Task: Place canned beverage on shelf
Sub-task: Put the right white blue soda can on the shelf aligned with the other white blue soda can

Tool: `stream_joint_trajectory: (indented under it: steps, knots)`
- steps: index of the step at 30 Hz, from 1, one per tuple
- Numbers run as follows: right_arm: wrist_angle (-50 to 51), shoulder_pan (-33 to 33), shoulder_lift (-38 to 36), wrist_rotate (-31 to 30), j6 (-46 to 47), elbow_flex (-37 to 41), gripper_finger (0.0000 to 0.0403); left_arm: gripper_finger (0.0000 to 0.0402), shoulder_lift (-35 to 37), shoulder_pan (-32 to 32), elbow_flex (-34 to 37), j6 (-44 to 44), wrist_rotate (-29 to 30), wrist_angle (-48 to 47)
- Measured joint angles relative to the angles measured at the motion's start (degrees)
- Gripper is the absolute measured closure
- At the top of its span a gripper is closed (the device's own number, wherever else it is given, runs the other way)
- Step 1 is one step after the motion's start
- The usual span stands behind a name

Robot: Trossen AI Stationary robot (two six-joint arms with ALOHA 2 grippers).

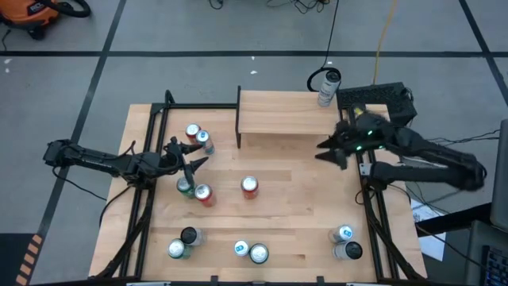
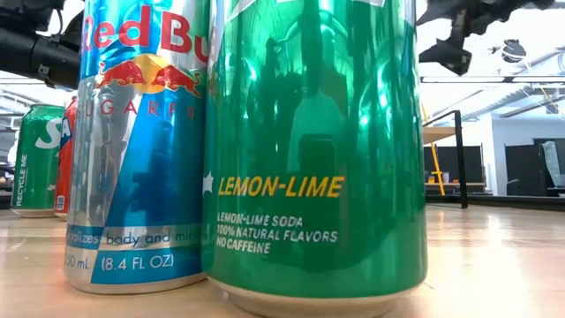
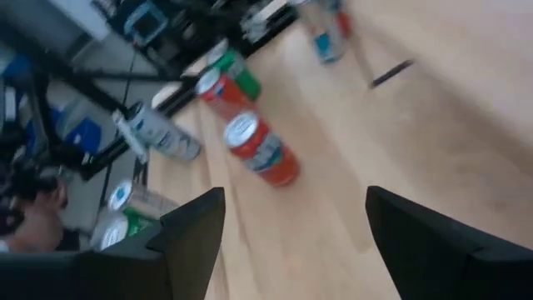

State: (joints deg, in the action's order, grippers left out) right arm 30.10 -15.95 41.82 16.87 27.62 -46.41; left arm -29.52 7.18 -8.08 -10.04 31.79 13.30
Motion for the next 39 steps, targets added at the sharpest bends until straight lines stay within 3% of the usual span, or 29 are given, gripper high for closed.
stream_joint_trajectory:
  steps: [4, 8, 17, 23, 31, 39]
  knots:
    - [-4.1, 10.8, 7.9, -6.5, 3.3, 0.0, 0.0125, 0.015, -0.2, 0.0, 0.0, 0.1, 0.0, -0.1]
    - [-3.0, 18.4, 15.2, -9.2, 10.1, -0.8, 0.0125, 0.015, -0.2, 0.0, 0.0, 0.3, 0.0, -0.1]
    - [22.4, 32.9, 26.3, -16.6, 27.8, -16.8, 0.0125, 0.015, -0.4, 0.0, 0.0, 1.6, 0.0, -0.1]
    - [36.6, 43.0, 33.4, -11.6, 43.9, -27.0, 0.0125, 0.015, -0.4, 0.0, 0.0, 2.0, 0.0, 0.0]
    - [39.4, 53.5, 40.9, -0.6, 62.1, -31.8, 0.0125, 0.015, -0.6, 0.0, 0.0, 3.9, 0.0, -0.6]
    - [46.0, 59.4, 43.4, -3.3, 71.5, -38.4, 0.0125, 0.015, -0.8, -0.1, 0.0, 9.1, 0.0, 1.3]
